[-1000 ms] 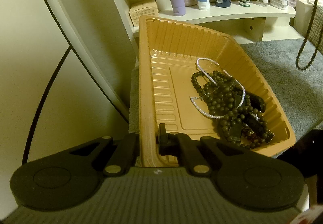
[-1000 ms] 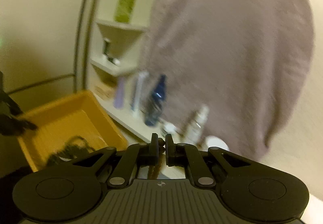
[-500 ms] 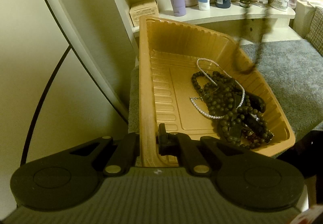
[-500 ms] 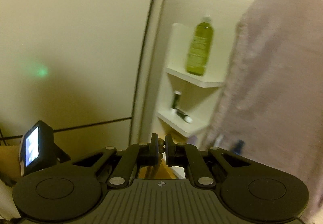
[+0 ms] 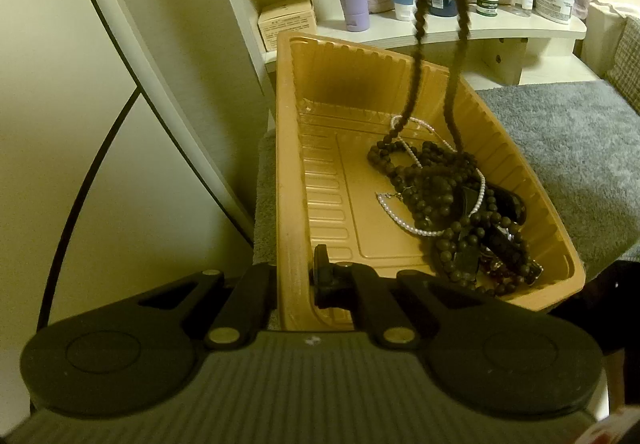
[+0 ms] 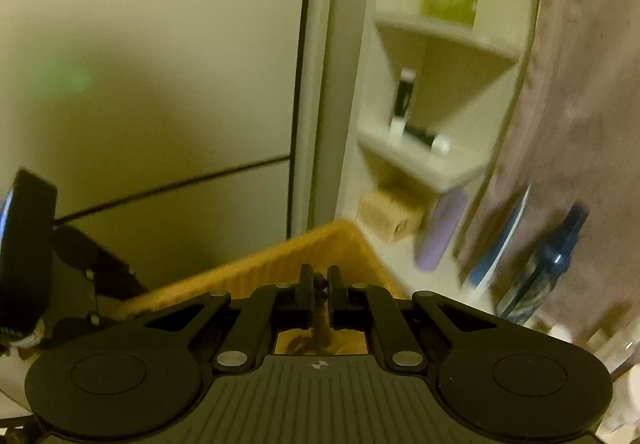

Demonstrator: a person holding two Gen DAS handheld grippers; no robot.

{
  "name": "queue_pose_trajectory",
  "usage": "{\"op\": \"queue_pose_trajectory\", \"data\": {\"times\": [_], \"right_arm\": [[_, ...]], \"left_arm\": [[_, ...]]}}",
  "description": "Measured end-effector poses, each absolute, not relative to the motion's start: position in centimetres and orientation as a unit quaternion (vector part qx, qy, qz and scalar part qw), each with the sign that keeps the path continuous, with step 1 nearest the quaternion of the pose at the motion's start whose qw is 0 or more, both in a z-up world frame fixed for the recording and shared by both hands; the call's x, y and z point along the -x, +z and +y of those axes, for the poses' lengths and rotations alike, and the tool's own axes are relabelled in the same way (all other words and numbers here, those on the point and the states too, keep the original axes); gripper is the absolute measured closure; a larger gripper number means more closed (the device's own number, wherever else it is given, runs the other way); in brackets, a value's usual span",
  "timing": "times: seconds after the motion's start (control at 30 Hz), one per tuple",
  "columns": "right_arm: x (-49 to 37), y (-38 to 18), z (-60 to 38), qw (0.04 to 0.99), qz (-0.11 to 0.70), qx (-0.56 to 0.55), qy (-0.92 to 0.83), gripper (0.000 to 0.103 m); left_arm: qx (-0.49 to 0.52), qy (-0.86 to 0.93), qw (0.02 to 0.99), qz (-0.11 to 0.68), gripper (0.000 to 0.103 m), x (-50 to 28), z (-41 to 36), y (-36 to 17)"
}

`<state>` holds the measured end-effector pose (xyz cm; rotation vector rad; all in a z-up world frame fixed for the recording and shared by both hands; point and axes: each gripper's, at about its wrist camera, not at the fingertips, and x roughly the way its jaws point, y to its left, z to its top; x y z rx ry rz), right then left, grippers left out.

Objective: Organize jewelry

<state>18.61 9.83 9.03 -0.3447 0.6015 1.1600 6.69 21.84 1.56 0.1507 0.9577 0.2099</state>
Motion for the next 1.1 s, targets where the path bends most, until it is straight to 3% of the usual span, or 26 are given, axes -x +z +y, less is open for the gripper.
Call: {"op": "queue_pose_trajectory", "data": {"times": [0.27,0.97,1.07,1.1], "right_arm": [[-19.1,7.1,9.9,0.759,0.317,0.149,0.548,0.097],[-18.4,6.5,9.9,0.744,0.326,0.136,0.568,0.096],[-18.6,7.0,9.2,0.759,0.316,0.121,0.555,0.080],[-18.7,7.1,8.9,0.765,0.314,0.115,0.550,0.068]], "left_arm": [[-0.072,0.101,0.879,0.460,0.101,-6.7,21.8,1.5],[-0.071,0.101,0.879,0.461,0.101,-6.7,21.9,1.6],[-0.068,0.101,0.879,0.460,0.101,-6.6,21.9,1.7],[-0.068,0.101,0.879,0.460,0.101,-6.7,21.9,1.7]]}}
